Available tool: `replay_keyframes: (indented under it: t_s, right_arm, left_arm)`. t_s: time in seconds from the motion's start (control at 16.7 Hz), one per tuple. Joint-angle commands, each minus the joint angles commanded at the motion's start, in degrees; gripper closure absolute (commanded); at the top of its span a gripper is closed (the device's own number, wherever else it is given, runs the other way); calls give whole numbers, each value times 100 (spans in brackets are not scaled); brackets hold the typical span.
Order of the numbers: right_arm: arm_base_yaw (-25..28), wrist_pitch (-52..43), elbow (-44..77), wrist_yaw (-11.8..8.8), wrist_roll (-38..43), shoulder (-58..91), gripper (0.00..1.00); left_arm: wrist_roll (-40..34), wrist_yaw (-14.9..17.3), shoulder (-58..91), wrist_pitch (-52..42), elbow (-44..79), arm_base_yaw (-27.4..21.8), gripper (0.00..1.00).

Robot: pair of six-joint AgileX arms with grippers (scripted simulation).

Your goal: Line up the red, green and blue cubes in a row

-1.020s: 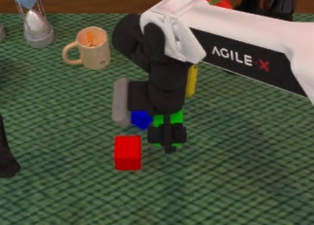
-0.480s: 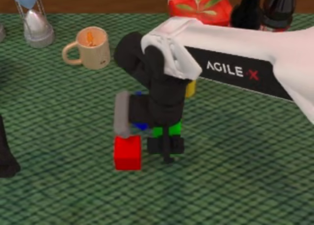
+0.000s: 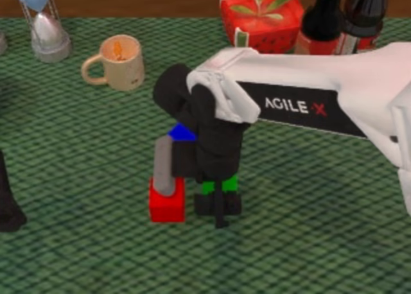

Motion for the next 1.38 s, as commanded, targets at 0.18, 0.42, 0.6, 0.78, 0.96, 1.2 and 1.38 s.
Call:
replay_keyframes:
  t_s: [0.18, 0.42, 0.6, 0.78, 0.96, 1.2, 1.38]
  right_arm:
    - [0, 0, 0, 0, 0, 0, 77]
    - [0, 0, 0, 0, 0, 0, 47]
    - [0, 0, 0, 0, 0, 0, 25]
    - [0, 0, 0, 0, 0, 0, 2]
    - [0, 0, 0, 0, 0, 0, 0]
    - [0, 0, 0, 0, 0, 0, 0]
    - [-5, -20, 18, 0, 0, -8, 0]
  left_arm:
    - [0, 0, 0, 0, 0, 0, 0]
    - [0, 0, 0, 0, 0, 0, 0]
    - [0, 0, 0, 0, 0, 0, 0]
    - [0, 0, 0, 0, 0, 0, 0]
    - [0, 0, 0, 0, 0, 0, 0]
    - [0, 0, 0, 0, 0, 0, 0]
    - [0, 0, 0, 0, 0, 0, 0]
